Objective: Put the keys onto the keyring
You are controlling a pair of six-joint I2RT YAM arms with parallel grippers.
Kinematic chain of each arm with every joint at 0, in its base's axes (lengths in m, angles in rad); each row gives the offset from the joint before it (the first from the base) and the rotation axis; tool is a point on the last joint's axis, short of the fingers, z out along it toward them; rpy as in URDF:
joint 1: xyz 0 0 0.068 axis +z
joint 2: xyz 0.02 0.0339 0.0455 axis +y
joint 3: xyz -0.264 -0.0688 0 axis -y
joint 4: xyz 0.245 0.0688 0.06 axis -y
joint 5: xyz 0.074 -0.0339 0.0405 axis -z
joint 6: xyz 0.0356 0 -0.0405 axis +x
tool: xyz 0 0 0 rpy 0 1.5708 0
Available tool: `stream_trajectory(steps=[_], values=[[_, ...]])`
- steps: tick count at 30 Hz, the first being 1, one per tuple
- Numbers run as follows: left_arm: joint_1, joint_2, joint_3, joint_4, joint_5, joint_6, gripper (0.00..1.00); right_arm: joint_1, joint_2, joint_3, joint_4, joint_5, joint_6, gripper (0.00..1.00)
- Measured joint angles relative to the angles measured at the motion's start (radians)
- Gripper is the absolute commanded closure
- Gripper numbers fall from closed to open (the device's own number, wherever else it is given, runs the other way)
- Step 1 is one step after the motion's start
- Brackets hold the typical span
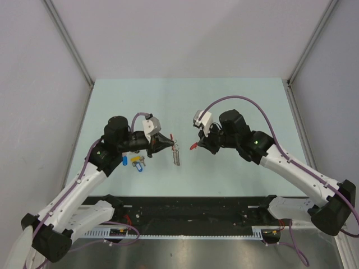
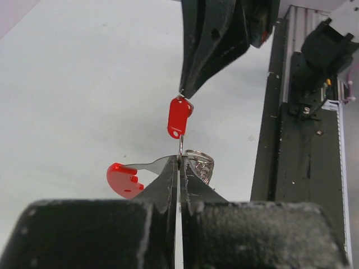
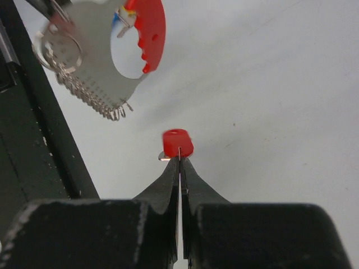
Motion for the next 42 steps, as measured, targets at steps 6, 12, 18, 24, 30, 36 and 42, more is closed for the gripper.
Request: stream_trajectory(steps=[6,12,18,24,30,36,42], values=[[-0.060,0.080,0.076,-0.023,0.041,0.085,1.00,0.010,-0.044,0.089,-0.114,-0.002,-0.027,1.00],[-0.092,0.128,0.112,-0.022,0.061,0.154,1.00,0.037,-0.072,0.107,-0.190,0.002,-0.061,1.00],[-0.102,0.166,0.111,-0.011,0.094,0.191,1.00,0.101,-0.071,0.151,-0.237,0.036,-0.098,1.00],[-0.103,0.151,0.089,-0.003,0.123,0.210,1.00,0.145,-0.050,0.195,-0.262,0.050,-0.126,1.00],[-0.120,0.073,0.027,-0.003,0.132,0.234,1.00,0.172,-0.027,0.227,-0.285,0.061,-0.139,1.00],[-0.133,0.034,0.013,-0.003,0.132,0.260,1.00,0.212,-0.005,0.249,-0.292,0.079,-0.148,1.00],[-0.134,0.035,0.012,-0.003,0.132,0.265,1.00,0.266,0.029,0.251,-0.291,0.114,-0.161,1.00]])
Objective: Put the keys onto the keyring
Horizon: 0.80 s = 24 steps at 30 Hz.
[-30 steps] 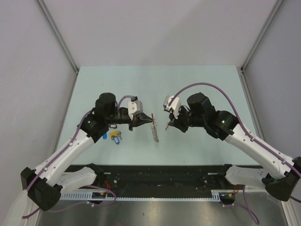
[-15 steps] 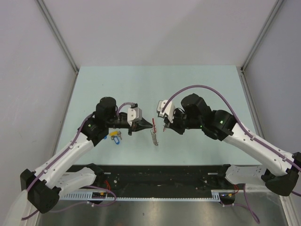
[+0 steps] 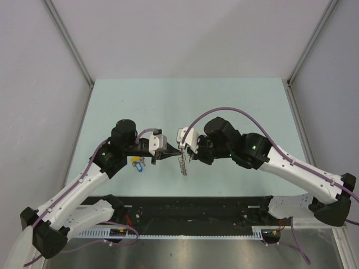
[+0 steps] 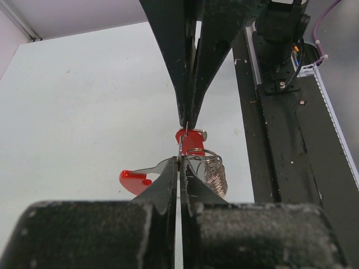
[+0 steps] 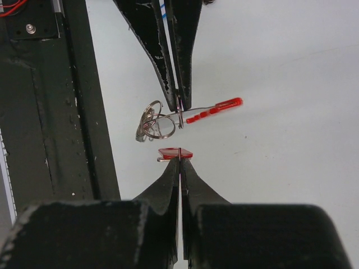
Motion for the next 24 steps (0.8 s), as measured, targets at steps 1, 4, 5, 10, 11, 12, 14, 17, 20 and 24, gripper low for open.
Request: stream_trajectory(steps=[1,4,5,10,11,12,14,17,20,24], values=[[0.000,0.000,-0.001,0.000,0.000,0.001,1.00,0.004,0.003,0.000,0.000,0.003,-0.001,1.00],[-0.001,0.000,-0.001,0.000,0.000,0.006,1.00,0.014,0.009,0.000,0.006,0.014,-0.005,1.00],[-0.001,0.000,-0.001,0.001,0.000,0.007,1.00,0.017,0.010,0.000,0.009,0.017,-0.008,1.00],[-0.003,0.000,-0.001,0.000,-0.001,0.008,1.00,0.021,0.010,0.000,0.023,0.033,-0.017,1.00],[-0.002,0.000,-0.002,0.000,-0.001,0.008,1.00,0.022,0.010,0.000,0.025,0.034,-0.018,1.00],[-0.003,0.000,-0.002,0.001,-0.001,0.008,1.00,0.022,0.010,0.000,0.027,0.033,-0.019,1.00],[-0.003,0.000,-0.002,0.001,-0.001,0.008,1.00,0.022,0.010,0.000,0.030,0.033,-0.021,1.00],[-0.003,0.000,-0.002,0.002,-0.001,0.008,1.00,0.022,0.009,0.000,0.035,0.030,-0.023,1.00],[-0.003,0.000,-0.005,0.010,-0.001,0.008,1.00,0.022,0.009,0.000,0.041,0.026,-0.024,1.00],[-0.003,0.000,-0.013,0.012,-0.001,0.008,0.99,0.022,0.008,0.000,0.044,0.020,-0.024,1.00]])
